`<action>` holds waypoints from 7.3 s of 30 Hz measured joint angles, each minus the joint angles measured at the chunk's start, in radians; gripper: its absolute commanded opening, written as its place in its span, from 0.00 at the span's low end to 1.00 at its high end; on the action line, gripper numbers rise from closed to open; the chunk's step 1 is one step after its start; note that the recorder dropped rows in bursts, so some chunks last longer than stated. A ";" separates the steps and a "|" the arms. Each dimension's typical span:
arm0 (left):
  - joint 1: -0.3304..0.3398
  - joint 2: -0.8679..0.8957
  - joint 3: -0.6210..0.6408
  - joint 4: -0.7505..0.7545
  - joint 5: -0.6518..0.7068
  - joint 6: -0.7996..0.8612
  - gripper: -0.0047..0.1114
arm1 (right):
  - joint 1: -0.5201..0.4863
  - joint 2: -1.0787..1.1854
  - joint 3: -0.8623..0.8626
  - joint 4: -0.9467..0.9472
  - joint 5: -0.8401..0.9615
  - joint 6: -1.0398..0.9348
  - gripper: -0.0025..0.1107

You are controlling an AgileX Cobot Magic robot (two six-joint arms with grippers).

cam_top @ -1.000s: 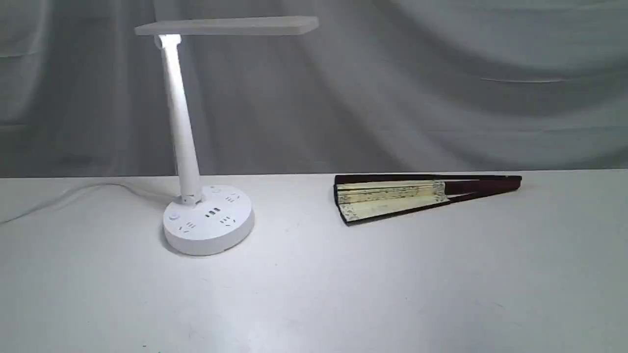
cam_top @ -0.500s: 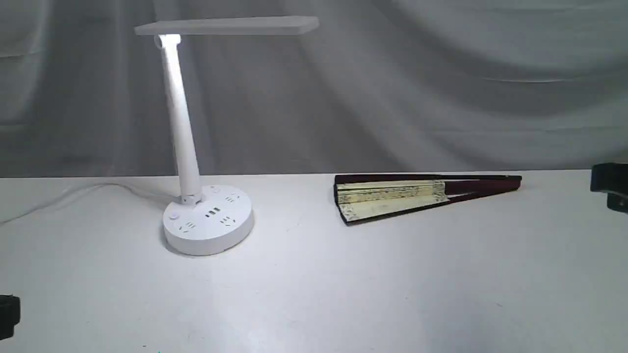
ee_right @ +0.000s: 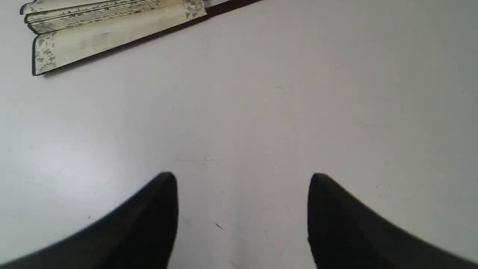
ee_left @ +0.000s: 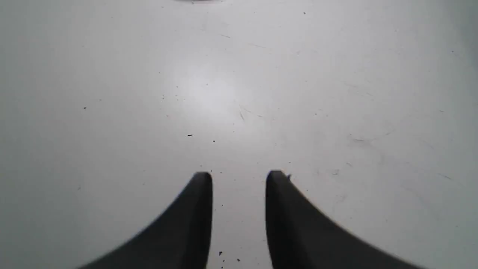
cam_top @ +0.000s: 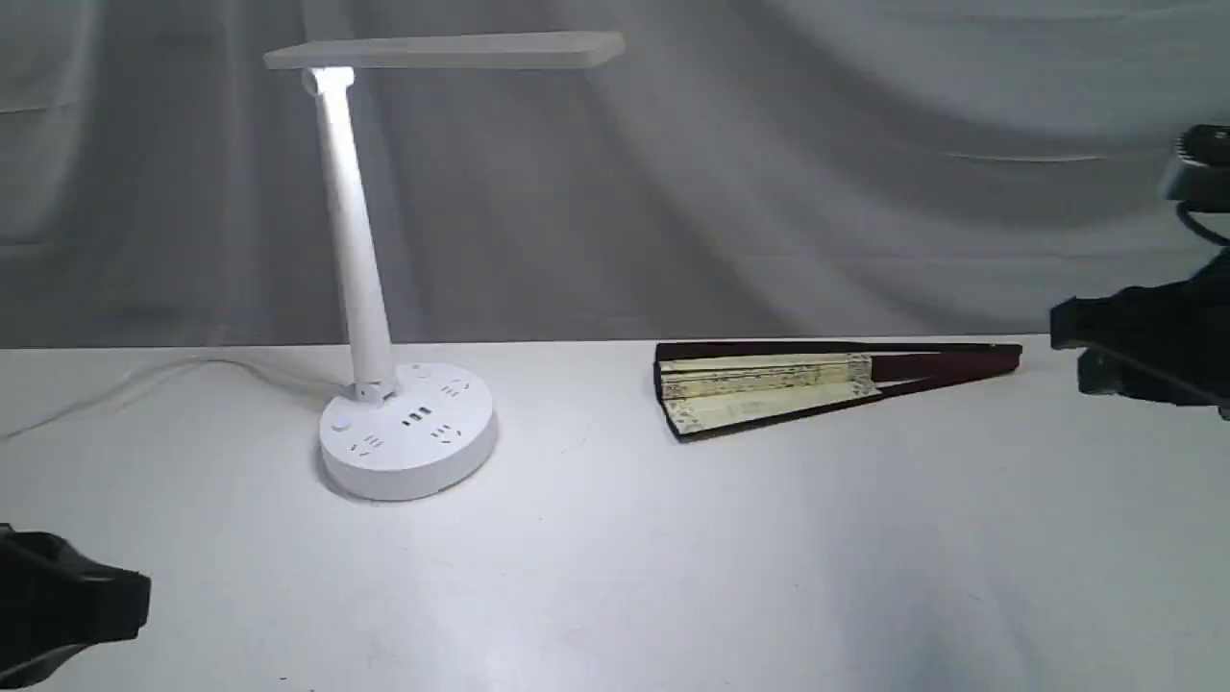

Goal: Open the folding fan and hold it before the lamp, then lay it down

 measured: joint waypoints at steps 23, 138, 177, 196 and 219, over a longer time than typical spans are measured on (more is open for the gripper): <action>-0.201 0.422 -0.248 0.124 0.013 -0.167 0.26 | 0.000 0.644 -0.782 0.314 0.344 -0.330 0.51; -0.203 0.422 -0.254 0.116 -0.001 -0.169 0.26 | 0.424 0.947 -0.946 0.312 0.480 -0.265 0.23; -0.203 0.422 -0.254 0.049 0.003 -0.169 0.26 | 0.018 0.906 -0.939 0.315 0.547 -0.702 0.48; -0.203 0.422 -0.254 0.041 0.017 -0.169 0.26 | 0.031 0.928 -0.939 0.479 0.708 -0.661 0.48; -0.203 0.422 -0.254 0.040 0.025 -0.169 0.26 | 0.221 0.928 -0.939 0.554 0.714 -0.564 0.48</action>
